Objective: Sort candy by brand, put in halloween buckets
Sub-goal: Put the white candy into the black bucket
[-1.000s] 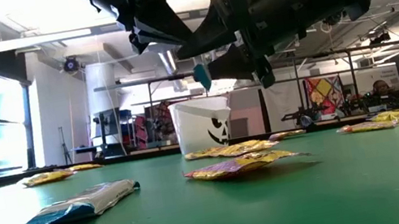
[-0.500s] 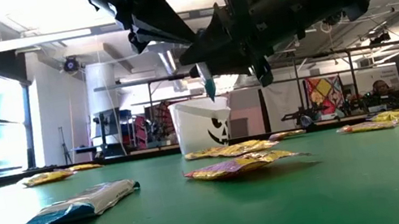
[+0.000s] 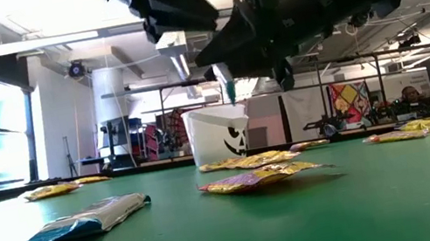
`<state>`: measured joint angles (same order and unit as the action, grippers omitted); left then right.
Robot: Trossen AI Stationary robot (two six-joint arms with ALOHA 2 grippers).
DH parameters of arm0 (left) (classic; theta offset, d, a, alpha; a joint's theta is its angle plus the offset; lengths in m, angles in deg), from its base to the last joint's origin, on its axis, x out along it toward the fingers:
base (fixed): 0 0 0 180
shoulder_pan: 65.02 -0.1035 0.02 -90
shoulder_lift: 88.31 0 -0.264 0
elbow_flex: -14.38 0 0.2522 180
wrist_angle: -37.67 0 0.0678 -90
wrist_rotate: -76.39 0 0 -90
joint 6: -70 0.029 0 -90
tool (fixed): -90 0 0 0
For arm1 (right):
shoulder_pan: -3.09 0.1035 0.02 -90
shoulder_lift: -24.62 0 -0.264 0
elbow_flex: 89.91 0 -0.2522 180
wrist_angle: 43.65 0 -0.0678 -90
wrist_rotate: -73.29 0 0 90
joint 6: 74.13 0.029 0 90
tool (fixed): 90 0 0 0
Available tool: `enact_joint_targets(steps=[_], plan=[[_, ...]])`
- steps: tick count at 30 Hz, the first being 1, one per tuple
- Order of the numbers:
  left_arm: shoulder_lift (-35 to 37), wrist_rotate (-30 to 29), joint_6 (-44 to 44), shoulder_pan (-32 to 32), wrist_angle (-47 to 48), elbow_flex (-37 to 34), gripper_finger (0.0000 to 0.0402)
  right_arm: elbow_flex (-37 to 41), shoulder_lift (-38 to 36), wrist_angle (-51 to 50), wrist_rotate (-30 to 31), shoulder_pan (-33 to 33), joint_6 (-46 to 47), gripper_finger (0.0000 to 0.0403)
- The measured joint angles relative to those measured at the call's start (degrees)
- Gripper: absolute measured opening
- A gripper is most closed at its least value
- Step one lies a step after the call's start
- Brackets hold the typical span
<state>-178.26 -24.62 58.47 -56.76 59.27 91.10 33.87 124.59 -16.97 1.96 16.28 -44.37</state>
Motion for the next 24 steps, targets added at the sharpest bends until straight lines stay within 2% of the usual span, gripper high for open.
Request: enact_joint_targets(steps=[4,9,12,16,20,24], plan=[[1.4,-2.9,2.5,1.0,-2.6,0.0,0.0133,0.0,-2.9,-5.9,-0.3,0.5,0.2,0.0093],[3.0,-3.9,3.9,1.7,-4.2,0.0,0.0163,-0.1,-10.9,-21.9,-0.7,2.2,1.3,0.0092],[3.0,-3.7,4.6,1.9,-5.1,0.0,0.0170,-1.9,-17.0,-36.6,-0.7,4.1,3.0,0.0092],[2.8,-3.7,5.2,1.9,-5.1,0.0,0.0170,-8.0,-22.7,-60.2,-0.7,7.6,6.3,0.0092],[2.7,-3.7,6.3,1.9,-4.8,0.0,0.0170,-17.1,-24.0,-84.1,-0.8,12.5,13.1,0.0092],[2.7,-3.7,7.2,1.9,-4.4,0.0,0.0170,-25.1,-23.9,-101.1,-3.2,18.6,21.4,0.0092]])
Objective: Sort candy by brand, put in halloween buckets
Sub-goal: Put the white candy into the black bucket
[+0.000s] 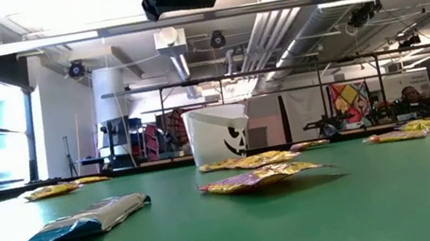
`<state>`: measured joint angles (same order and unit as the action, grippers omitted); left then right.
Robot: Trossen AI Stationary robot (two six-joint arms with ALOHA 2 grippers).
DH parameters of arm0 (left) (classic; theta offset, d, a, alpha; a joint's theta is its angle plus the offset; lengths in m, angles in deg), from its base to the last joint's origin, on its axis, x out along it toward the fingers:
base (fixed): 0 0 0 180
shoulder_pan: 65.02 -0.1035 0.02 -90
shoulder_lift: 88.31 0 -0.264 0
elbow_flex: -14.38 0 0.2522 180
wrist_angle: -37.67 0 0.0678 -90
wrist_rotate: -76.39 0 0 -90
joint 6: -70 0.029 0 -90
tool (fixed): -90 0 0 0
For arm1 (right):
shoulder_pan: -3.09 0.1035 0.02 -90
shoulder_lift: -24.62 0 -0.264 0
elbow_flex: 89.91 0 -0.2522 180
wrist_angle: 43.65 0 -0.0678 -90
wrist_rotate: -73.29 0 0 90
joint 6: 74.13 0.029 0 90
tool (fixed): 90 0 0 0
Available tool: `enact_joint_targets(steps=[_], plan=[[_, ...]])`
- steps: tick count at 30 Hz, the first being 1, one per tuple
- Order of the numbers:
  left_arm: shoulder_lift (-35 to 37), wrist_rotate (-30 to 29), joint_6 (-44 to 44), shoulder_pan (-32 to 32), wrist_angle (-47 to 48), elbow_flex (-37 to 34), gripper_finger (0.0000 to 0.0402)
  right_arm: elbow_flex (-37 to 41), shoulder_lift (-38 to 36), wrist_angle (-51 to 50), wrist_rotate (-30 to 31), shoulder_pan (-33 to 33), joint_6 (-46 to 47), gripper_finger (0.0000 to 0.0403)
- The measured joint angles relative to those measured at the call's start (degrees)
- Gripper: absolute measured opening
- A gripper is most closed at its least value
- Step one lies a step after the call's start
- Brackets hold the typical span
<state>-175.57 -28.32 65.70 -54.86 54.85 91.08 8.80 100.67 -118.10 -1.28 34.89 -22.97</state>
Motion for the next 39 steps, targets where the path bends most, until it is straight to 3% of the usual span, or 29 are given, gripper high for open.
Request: enact_joint_targets(steps=[6,15,22,27,32,35,39], plan=[[0.0,0.0,0.1,0.0,1.0,0.0,0.0170,-3.6,0.0,-15.6,-7.5,8.9,16.9,0.0092],[0.0,1.0,-0.1,0.0,1.9,0.0,0.0170,3.8,0.1,-16.2,-17.8,19.3,32.4,0.0092],[0.0,1.1,-0.1,0.0,2.0,0.0,0.0170,12.6,0.1,-12.4,-20.2,21.1,33.9,0.0106],[0.0,1.1,-0.4,0.0,3.2,0.0,0.0170,15.6,0.1,-10.6,-22.0,21.1,33.9,0.0168],[0.0,2.0,-0.5,0.0,3.6,0.0,0.0170,12.8,0.1,-10.7,-21.6,21.1,32.4,0.0219],[0.0,4.9,-0.5,0.0,4.5,0.0,0.0170,8.9,0.1,-14.0,-18.7,21.7,31.0,0.0214],[0.0,13.3,0.8,0.8,7.7,0.0,0.0170,4.0,0.1,-19.2,-12.7,22.3,30.9,0.0175]])
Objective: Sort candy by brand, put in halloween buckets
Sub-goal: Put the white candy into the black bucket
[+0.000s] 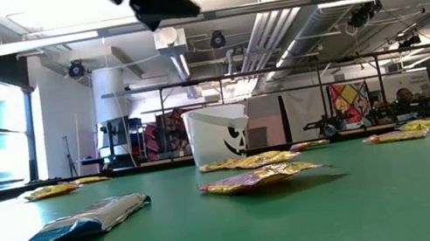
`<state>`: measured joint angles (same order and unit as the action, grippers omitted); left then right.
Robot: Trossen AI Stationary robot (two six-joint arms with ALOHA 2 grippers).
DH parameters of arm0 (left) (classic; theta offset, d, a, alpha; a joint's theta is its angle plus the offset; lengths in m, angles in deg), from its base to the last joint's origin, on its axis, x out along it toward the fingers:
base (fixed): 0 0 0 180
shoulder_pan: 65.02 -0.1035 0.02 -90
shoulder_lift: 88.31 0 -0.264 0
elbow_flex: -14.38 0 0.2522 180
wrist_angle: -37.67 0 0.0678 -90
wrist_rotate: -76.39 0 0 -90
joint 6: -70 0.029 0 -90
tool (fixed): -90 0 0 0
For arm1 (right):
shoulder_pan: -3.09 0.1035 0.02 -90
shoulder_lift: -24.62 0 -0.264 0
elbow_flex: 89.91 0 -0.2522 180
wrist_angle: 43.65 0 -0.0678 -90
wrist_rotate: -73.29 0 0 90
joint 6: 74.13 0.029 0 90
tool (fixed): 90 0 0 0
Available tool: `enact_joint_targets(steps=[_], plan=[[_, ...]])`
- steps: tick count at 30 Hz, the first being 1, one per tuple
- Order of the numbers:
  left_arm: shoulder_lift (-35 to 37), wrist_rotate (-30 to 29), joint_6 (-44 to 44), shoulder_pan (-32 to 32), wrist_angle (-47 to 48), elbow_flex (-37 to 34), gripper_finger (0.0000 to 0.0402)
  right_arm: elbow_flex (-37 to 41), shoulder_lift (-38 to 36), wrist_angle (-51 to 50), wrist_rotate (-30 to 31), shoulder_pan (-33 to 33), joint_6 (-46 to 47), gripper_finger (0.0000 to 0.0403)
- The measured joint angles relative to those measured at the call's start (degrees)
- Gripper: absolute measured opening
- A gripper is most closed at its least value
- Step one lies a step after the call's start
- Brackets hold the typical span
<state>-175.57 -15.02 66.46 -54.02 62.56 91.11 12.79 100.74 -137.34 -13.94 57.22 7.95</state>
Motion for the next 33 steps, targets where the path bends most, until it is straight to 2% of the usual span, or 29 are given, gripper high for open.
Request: enact_joint_targets(steps=[3,7,9,11,16,19,27,33], plan=[[0.0,2.6,2.3,1.7,4.2,0.0,0.0170,-0.6,0.0,-1.7,3.3,-0.5,-1.7,0.0133],[-0.1,2.9,5.1,5.2,12.1,0.0,0.0170,-0.3,0.0,-2.7,6.4,-2.6,-7.2,0.0068],[-0.6,2.9,5.0,7.1,14.9,0.0,0.0170,-0.3,-0.1,-1.4,9.6,-4.0,-10.5,0.0028],[-1.7,2.4,3.9,9.0,15.0,-0.3,0.0170,-0.3,-0.1,1.2,13.5,-5.6,-14.4,0.0008],[-5.3,2.1,2.2,14.1,13.3,-0.4,0.0170,-0.3,-0.1,8.7,26.7,-7.7,-21.3,0.0024],[-7.9,1.8,1.6,16.8,11.7,-0.4,0.0170,-0.3,0.0,12.8,30.5,-8.4,-25.4,0.0019],[-16.0,-2.3,-0.4,20.3,7.7,-0.4,0.0163,-0.3,3.5,17.4,34.3,-12.0,-29.2,0.0002],[-19.0,-1.9,0.4,17.9,6.6,-0.4,0.0109,-0.2,9.1,19.5,34.8,-14.6,-34.4,0.0000]])
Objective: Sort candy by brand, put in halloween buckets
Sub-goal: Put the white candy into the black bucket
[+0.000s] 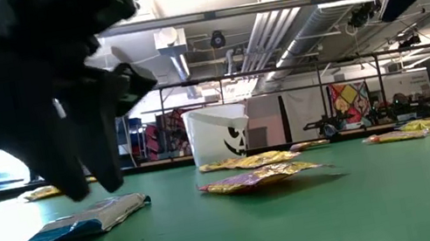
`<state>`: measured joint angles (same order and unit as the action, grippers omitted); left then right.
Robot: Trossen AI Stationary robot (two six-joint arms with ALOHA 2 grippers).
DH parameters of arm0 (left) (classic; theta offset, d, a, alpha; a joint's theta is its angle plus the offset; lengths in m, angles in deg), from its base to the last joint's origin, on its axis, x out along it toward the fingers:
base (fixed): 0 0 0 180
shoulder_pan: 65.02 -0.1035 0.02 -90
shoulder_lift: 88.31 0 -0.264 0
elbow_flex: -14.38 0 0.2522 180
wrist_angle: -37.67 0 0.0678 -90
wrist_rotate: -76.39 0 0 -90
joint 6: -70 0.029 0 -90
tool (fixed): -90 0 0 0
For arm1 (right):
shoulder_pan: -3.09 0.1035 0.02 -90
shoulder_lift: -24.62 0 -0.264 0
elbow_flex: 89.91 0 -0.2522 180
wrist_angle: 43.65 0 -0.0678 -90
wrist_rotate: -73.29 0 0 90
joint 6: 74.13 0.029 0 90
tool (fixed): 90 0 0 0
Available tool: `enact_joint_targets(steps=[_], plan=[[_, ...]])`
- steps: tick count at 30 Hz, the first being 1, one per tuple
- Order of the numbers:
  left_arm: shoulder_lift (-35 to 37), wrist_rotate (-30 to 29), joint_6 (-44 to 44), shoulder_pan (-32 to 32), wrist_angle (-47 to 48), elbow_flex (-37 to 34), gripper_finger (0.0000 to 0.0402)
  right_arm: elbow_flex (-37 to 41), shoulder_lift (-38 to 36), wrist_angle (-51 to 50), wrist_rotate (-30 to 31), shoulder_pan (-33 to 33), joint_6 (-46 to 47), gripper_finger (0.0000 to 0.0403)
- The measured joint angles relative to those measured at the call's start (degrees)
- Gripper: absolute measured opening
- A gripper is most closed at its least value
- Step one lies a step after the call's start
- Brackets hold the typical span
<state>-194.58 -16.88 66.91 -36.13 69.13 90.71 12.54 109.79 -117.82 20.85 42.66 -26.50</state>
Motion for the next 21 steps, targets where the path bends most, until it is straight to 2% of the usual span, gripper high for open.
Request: enact_joint_targets(steps=[5,11,21], plan=[[-0.3,0.1,3.2,-2.0,0.5,0.0,0.0059,0.0,3.0,0.2,1.4,-0.9,-1.3,0.0000],[-0.3,0.4,3.3,-4.3,2.2,0.0,0.0020,0.0,3.6,0.4,1.4,-1.4,-1.6,0.0000],[-0.3,-2.0,5.0,-8.3,5.0,0.0,0.0001,0.0,3.6,0.2,1.3,-1.4,-1.6,0.0000]])
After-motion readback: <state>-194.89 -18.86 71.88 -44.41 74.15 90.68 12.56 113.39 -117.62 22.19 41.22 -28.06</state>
